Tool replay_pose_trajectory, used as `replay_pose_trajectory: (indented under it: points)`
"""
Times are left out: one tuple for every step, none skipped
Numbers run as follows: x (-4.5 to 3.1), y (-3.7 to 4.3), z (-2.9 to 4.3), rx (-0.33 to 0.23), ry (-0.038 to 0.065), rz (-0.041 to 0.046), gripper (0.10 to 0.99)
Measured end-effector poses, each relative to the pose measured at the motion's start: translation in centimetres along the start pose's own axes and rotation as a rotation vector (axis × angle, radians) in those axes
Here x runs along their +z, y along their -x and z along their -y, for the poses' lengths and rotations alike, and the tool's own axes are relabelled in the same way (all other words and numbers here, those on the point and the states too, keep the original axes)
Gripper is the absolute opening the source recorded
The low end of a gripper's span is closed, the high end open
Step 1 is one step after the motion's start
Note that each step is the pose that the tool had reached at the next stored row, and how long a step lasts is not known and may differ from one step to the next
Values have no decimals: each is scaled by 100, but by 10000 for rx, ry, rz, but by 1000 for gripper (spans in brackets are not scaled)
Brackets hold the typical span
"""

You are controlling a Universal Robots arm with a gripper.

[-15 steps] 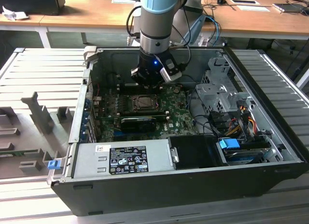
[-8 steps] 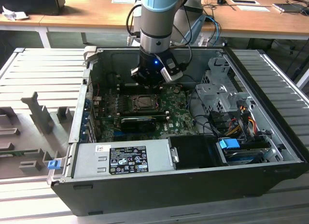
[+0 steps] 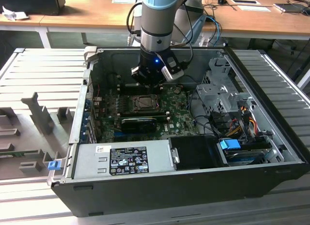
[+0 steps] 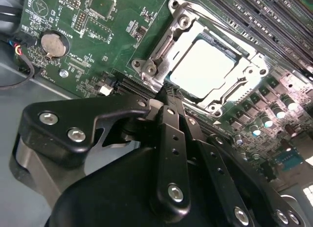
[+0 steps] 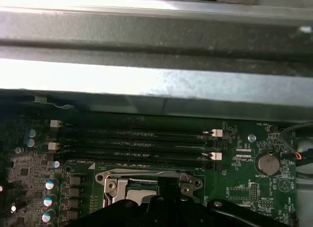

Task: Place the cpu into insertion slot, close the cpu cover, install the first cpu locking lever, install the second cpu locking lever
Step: 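Install the second cpu locking lever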

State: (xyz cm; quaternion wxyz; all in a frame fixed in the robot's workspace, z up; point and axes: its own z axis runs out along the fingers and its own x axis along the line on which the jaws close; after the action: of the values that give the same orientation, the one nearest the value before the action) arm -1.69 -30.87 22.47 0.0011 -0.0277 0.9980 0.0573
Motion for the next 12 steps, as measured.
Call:
replay_pose_trajectory:
  points:
    - [-1,0,3,0,0,0,106]
    - [-2,0,7,0,-2,-1,106]
    - [-2,-1,9,0,-1,-2,106]
    - [-3,-1,16,0,-2,-2,106]
    - [-3,-1,22,0,-2,-2,106]
    - [-2,-2,29,0,-2,-2,106]
    - [-2,-2,33,0,-2,-1,106]
    - [-2,-2,38,0,-2,-2,106]
    - [-2,-3,47,1,-2,-1,106]
    - [-3,-3,54,1,-2,-1,106]
    - [-4,-3,59,1,-2,-1,106]
    - [-4,-4,64,1,-1,-1,106]
